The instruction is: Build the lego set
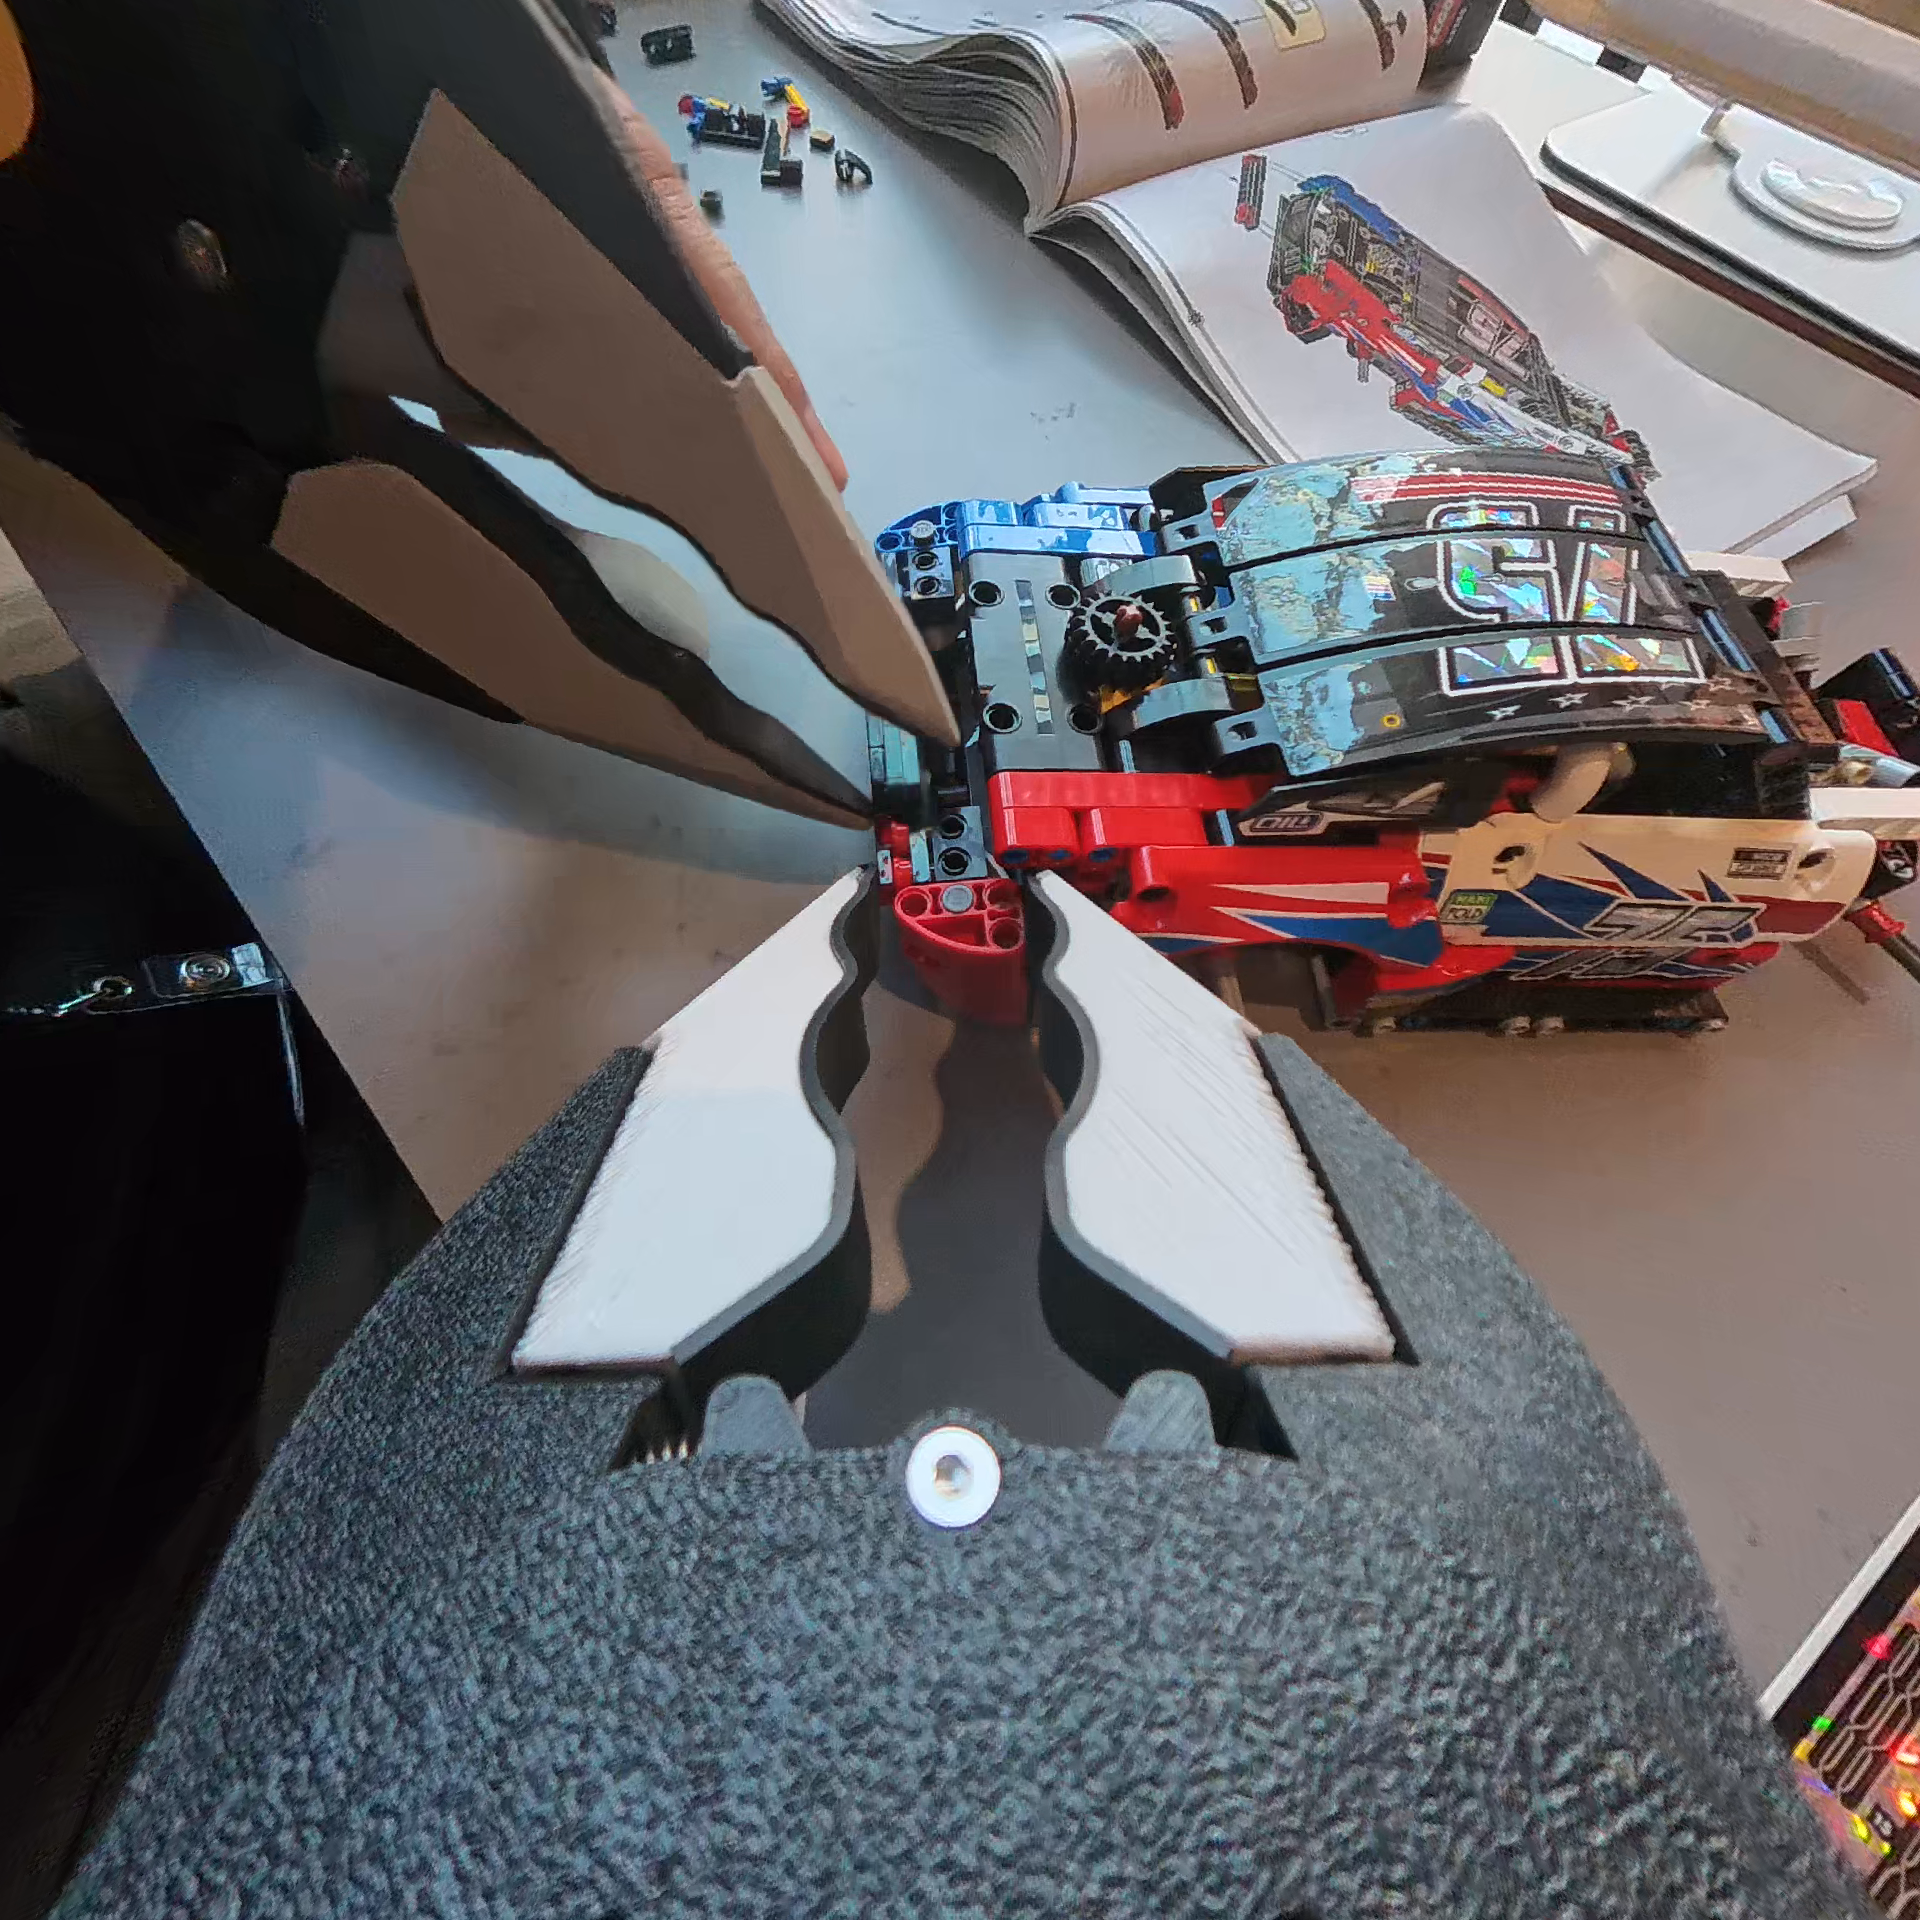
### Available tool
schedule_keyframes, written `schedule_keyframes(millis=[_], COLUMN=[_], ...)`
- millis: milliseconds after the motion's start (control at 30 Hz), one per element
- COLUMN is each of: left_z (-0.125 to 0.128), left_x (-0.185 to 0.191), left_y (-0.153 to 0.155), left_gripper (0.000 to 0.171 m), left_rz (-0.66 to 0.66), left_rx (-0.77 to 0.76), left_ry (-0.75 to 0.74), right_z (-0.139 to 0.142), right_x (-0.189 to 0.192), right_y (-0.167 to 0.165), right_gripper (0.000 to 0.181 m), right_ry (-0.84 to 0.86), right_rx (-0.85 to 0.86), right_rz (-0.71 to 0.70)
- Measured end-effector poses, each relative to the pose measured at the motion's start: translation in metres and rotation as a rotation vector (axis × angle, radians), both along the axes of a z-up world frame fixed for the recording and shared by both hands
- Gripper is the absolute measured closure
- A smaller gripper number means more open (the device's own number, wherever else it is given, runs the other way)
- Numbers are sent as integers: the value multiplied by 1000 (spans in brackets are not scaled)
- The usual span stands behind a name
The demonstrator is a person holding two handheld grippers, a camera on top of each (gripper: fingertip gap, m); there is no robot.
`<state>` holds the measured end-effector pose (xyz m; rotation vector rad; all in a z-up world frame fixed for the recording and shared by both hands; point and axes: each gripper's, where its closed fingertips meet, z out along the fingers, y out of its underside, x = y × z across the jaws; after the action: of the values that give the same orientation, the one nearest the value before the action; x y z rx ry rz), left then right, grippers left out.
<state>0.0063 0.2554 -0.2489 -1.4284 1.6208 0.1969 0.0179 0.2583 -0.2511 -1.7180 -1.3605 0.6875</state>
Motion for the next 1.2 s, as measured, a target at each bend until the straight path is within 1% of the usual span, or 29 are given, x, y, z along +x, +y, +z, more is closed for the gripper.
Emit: schedule_keyframes(millis=[33,100,200,233,267,300,367,467,533,600,767,867,900,967,1000,1100,1133,1200], left_z=[0,-2,-6,-7,-7,-6,-7,-7,-7,-9,-9,-9,-9,-5,-4,1,7,18], left_x=[1,3,5,6,7,7,8,7,6,5,4,4,3,3,2,-4,-11,-30], left_y=[1,2,-1,-2,-1,1,1,2,2,1,0,1,1,3,4,5,6,8], left_gripper=[152,152,160,160,156,153,154,154,156,160,162,162,161,155,154,150,143,142], left_rz=[3,2,-11,-9,-2,7,7,-3,-15,-25,-45,-46,-44,-32,-25,44,82,152], left_rx=[-28,-98,-178,-197,-212,-220,-234,-210,-197,-218,-293,-262,-233,-144,-107,-31,-5,-3], left_ry=[-8,-18,-34,-43,-53,-61,-48,-23,20,60,97,119,127,127,123,58,15,-60], right_z=[0,0,-1,-1,-1,-1,-1,-1,-1,-1,-1,-1,-1,-1,-1,-1,-2,-1], right_x=[0,0,0,0,0,0,0,0,-1,-1,-1,-1,-1,-1,-1,-1,-1,-1], right_y=[0,0,1,0,0,0,0,1,1,1,1,1,1,1,1,1,1,1], right_gripper=[155,155,155,155,155,155,156,156,156,156,156,156,156,156,156,156,156,156], right_ry=[-1,-5,-11,-14,-16,-19,-21,-21,-20,-15,-15,-25,-30,-29,-26,-26,-27,-27], right_rx=[4,15,34,40,48,55,64,67,67,54,60,90,102,96,87,86,90,91], right_rz=[2,3,9,13,18,24,34,39,41,44,42,37,36,38,39,37,35,35])
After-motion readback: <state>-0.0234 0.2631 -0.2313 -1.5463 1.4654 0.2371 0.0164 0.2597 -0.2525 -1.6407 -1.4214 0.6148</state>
